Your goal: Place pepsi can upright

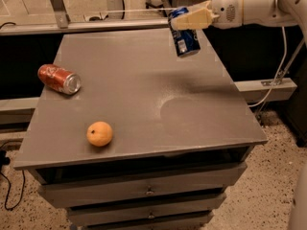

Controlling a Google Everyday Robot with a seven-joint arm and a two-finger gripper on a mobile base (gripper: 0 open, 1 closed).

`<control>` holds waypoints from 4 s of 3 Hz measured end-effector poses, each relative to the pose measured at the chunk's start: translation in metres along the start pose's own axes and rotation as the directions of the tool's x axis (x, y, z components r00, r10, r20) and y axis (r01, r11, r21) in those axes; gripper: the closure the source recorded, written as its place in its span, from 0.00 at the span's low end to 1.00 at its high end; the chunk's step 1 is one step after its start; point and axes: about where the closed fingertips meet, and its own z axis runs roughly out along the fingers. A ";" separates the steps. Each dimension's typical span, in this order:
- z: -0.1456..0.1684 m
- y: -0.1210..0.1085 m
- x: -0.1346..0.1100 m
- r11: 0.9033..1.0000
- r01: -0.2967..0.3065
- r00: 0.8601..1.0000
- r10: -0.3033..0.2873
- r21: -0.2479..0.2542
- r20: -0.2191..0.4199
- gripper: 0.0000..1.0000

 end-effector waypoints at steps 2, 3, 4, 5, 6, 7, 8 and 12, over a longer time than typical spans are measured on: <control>-0.013 0.059 0.025 0.963 0.206 0.945 -0.151 -0.172 0.290 1.00; -0.018 0.077 0.035 0.920 0.351 0.883 -0.264 -0.174 0.388 1.00; -0.018 0.087 0.051 0.857 0.492 0.812 -0.387 -0.155 0.437 1.00; -0.016 0.089 0.071 0.834 0.528 0.792 -0.416 -0.161 0.447 1.00; -0.014 0.088 0.088 0.839 0.515 0.803 -0.400 -0.176 0.442 1.00; -0.012 0.087 0.100 0.841 0.504 0.803 -0.372 -0.198 0.465 0.84; -0.016 0.087 0.110 0.840 0.505 0.796 -0.363 -0.201 0.484 0.60; -0.070 0.071 0.116 0.836 0.530 0.813 -0.455 -0.138 0.364 0.00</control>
Offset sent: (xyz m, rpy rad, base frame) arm -0.1072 0.0028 -0.0272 0.2990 -0.5921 0.3718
